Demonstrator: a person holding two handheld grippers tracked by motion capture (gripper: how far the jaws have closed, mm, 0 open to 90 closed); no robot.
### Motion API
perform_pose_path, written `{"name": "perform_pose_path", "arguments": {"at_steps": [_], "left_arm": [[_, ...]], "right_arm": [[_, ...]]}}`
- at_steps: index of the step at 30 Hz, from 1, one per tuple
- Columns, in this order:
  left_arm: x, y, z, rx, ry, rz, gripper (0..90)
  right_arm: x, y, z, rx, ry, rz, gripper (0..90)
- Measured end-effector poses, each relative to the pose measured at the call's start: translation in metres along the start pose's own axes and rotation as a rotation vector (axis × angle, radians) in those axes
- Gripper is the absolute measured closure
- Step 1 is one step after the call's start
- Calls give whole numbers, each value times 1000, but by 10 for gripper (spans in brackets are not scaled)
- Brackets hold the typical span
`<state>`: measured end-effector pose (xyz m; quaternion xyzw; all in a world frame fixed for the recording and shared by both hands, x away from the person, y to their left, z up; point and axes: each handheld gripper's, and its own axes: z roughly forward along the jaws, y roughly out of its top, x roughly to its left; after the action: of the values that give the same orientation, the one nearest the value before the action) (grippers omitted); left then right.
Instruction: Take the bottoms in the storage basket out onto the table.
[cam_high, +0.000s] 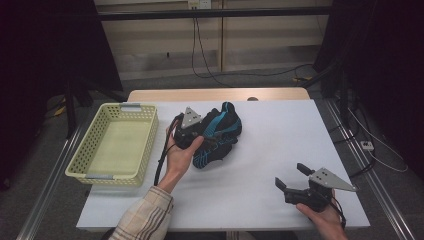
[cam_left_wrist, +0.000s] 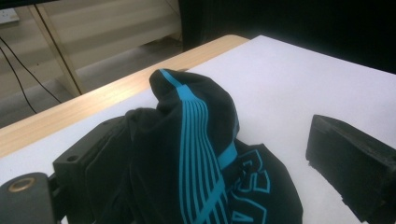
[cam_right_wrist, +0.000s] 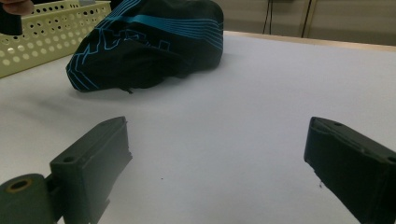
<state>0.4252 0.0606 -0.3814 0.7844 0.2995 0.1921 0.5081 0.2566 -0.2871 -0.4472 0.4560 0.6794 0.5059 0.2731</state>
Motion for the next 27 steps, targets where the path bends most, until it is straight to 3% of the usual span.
{"name": "perform_pose_path", "arguments": {"at_steps": [6,11,13,16,19,23,27], "left_arm": [[-1,-6,-4,19,-21,-2,63],[-3,-11,-11,15,-7,6,62],[-5,-12,-14,13,18,36,64],[-7,-14,-19,23,15,46,63],[-10,-16,-23,27,42,71,55],[-8,-17,-31,10,29,24,51],[-9,-18,-39,8,36,21,51]], "right_arm": [[0,0,1,4,2,-2,66],[0,0,1,1,5,-1,65],[0,0,1,1,5,1,65],[0,0,2,0,7,0,65],[0,0,2,2,7,0,65],[0,0,3,4,7,3,65],[1,0,4,5,10,0,65]]}}
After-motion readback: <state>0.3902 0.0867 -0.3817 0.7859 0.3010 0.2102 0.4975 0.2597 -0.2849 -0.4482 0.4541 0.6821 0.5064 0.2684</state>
